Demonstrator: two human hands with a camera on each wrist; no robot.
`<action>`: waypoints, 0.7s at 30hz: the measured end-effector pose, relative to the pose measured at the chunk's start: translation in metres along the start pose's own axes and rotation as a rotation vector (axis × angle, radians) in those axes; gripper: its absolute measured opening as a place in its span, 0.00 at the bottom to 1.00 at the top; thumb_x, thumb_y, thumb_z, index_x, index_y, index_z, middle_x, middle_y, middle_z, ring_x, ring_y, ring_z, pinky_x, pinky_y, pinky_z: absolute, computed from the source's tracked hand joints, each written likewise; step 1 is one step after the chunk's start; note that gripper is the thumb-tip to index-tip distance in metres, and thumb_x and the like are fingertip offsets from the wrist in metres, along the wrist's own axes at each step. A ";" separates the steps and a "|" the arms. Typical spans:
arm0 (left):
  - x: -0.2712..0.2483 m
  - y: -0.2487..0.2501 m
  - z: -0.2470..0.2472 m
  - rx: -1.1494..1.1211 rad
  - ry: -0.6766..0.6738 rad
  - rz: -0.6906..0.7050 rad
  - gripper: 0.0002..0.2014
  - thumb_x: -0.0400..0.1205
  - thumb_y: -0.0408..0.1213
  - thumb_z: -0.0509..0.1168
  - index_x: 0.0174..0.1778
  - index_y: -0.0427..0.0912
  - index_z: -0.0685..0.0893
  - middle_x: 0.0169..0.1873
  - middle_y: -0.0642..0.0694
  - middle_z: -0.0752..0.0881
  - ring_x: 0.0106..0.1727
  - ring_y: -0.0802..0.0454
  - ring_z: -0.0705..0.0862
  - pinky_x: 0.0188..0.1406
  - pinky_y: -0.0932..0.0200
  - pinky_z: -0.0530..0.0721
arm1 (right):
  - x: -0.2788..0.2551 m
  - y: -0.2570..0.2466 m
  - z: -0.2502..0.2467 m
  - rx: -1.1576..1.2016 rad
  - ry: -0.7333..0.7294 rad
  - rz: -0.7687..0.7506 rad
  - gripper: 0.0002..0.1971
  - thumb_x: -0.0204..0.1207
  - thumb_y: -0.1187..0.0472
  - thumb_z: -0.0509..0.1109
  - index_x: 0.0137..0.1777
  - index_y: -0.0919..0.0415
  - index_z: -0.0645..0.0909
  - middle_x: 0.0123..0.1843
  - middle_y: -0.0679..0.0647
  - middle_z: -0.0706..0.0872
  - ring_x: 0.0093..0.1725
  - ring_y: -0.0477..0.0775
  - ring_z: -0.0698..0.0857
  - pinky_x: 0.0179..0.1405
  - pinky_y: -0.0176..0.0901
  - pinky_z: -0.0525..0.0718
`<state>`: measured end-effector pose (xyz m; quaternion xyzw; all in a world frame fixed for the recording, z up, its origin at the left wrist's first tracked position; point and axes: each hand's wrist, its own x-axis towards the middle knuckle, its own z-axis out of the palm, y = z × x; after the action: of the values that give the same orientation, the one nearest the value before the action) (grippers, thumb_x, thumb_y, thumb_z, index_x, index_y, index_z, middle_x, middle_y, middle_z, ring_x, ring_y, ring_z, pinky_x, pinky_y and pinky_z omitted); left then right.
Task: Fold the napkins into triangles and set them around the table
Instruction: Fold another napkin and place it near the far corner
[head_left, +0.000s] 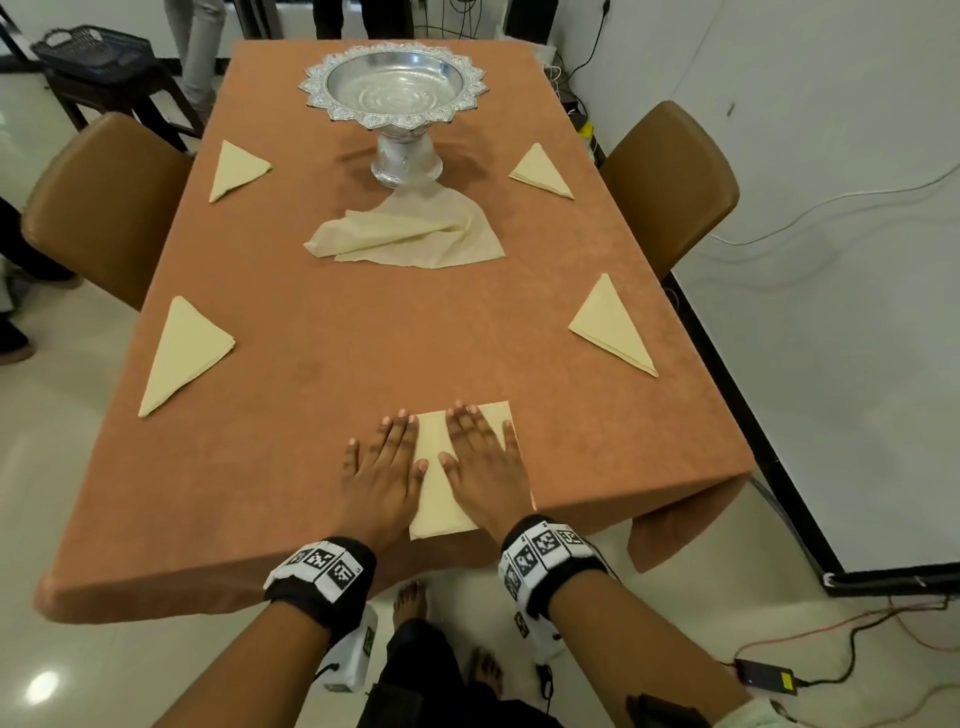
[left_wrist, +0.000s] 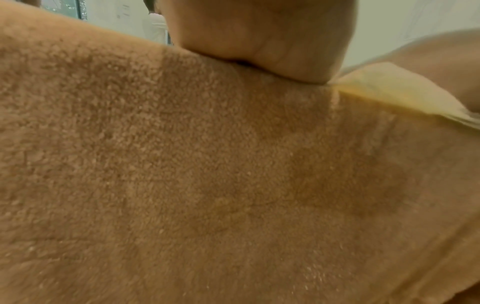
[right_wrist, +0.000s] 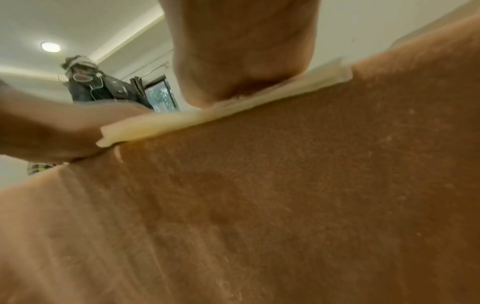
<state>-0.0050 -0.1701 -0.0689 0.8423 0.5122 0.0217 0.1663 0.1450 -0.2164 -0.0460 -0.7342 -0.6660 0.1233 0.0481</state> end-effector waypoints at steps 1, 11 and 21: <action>0.000 0.000 0.000 -0.002 0.001 0.000 0.37 0.79 0.58 0.28 0.85 0.50 0.50 0.84 0.55 0.49 0.84 0.55 0.49 0.80 0.41 0.44 | 0.001 0.005 0.001 -0.019 -0.009 0.017 0.30 0.84 0.45 0.40 0.84 0.54 0.45 0.86 0.48 0.46 0.84 0.47 0.46 0.77 0.53 0.36; 0.009 0.053 -0.008 -0.074 0.021 -0.050 0.33 0.81 0.46 0.35 0.85 0.45 0.45 0.84 0.50 0.45 0.84 0.53 0.43 0.80 0.43 0.39 | -0.004 0.057 0.003 -0.016 0.046 0.162 0.37 0.75 0.40 0.32 0.84 0.52 0.46 0.85 0.46 0.46 0.84 0.47 0.44 0.79 0.58 0.39; 0.002 0.008 -0.010 -0.008 -0.004 -0.327 0.30 0.87 0.54 0.34 0.84 0.47 0.38 0.83 0.49 0.38 0.84 0.51 0.37 0.81 0.40 0.36 | -0.006 0.059 0.005 -0.015 0.080 0.147 0.36 0.77 0.40 0.34 0.84 0.52 0.47 0.85 0.46 0.47 0.84 0.48 0.47 0.78 0.56 0.40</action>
<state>0.0006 -0.1695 -0.0576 0.7472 0.6420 -0.0052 0.1718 0.2000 -0.2290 -0.0641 -0.7858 -0.6086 0.0922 0.0600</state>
